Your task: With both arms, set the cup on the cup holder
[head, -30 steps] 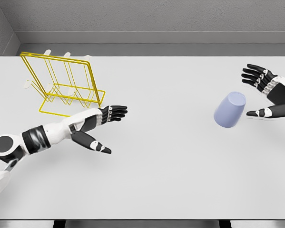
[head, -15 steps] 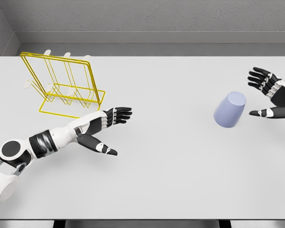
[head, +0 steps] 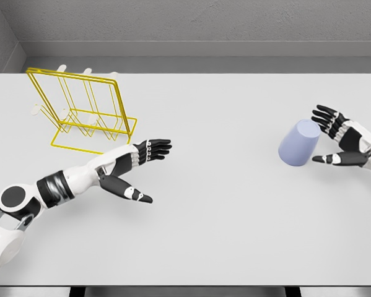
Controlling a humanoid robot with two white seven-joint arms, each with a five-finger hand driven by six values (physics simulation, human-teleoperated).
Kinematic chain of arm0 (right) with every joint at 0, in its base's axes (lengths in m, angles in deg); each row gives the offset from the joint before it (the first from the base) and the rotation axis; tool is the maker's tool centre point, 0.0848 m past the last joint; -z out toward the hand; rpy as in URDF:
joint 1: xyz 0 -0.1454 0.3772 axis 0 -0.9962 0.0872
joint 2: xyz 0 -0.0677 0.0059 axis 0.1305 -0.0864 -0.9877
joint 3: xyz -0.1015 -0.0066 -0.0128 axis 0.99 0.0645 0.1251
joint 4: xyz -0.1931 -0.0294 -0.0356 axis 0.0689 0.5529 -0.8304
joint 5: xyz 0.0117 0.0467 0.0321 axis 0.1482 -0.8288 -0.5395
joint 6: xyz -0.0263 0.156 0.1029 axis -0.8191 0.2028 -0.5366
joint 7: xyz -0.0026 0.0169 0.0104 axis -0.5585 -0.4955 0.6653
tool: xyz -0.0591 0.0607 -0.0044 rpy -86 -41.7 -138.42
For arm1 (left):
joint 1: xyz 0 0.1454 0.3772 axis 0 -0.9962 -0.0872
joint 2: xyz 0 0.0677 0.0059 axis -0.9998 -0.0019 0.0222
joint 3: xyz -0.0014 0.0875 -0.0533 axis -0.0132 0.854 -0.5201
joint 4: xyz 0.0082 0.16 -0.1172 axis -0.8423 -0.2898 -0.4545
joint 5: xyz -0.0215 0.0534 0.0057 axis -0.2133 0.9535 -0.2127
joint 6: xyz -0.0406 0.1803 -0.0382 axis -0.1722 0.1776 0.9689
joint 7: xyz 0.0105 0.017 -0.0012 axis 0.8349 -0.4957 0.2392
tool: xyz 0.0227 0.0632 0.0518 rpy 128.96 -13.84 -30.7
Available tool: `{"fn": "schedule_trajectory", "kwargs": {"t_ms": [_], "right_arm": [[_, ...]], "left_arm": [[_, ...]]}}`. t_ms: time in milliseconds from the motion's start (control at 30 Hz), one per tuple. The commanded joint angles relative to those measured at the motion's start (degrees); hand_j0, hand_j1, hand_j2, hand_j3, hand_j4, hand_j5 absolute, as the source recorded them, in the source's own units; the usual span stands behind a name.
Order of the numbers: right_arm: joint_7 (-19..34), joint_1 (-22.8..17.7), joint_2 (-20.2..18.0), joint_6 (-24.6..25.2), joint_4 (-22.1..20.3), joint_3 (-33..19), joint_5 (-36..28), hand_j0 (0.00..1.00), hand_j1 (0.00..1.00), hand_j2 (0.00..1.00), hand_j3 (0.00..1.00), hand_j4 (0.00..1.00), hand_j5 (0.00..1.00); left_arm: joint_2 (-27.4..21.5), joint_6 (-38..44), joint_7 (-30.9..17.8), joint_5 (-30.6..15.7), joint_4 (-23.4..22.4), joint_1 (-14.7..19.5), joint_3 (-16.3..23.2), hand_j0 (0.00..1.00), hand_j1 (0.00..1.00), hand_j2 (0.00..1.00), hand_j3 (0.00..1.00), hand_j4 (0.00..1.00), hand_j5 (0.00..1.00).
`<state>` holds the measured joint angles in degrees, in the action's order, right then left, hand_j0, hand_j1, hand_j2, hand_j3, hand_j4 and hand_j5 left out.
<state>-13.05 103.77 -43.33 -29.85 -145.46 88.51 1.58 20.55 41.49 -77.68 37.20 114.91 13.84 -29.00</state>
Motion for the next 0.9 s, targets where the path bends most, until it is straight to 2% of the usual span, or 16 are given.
{"fn": "schedule_trajectory", "kwargs": {"t_ms": [0,67,300,367,867], "right_arm": [[0.0,0.0,0.4,0.0,0.9,0.1,-0.1,1.0,1.0,1.0,1.0,1.0,1.0],[0.0,0.0,1.6,0.0,2.3,0.1,-0.1,1.0,1.0,1.0,1.0,1.0,1.0],[0.0,0.1,2.8,0.0,2.6,0.2,0.0,1.0,1.0,1.0,1.0,1.0,1.0],[0.0,0.2,3.5,0.0,3.1,0.1,1.6,1.0,1.0,1.0,1.0,1.0,1.0],[0.0,0.5,5.4,0.0,3.1,0.6,2.6,1.0,1.0,1.0,1.0,1.0,1.0]], "left_arm": [[0.0,0.0,0.0,-0.4,0.1,0.0,0.0,1.0,1.0,1.0,1.0,1.0,1.0],[0.0,0.0,0.0,-0.4,0.1,0.0,0.0,1.0,1.0,1.0,1.0,1.0,1.0],[0.0,-0.1,0.0,-0.4,0.2,-0.1,0.0,1.0,1.0,1.0,1.0,1.0,1.0],[0.0,-0.1,0.0,-0.5,0.2,-0.1,0.0,1.0,1.0,1.0,1.0,1.0,1.0],[-0.1,-0.3,0.0,-0.5,0.4,-0.5,-0.9,1.0,1.0,1.0,1.0,1.0,1.0]]}}
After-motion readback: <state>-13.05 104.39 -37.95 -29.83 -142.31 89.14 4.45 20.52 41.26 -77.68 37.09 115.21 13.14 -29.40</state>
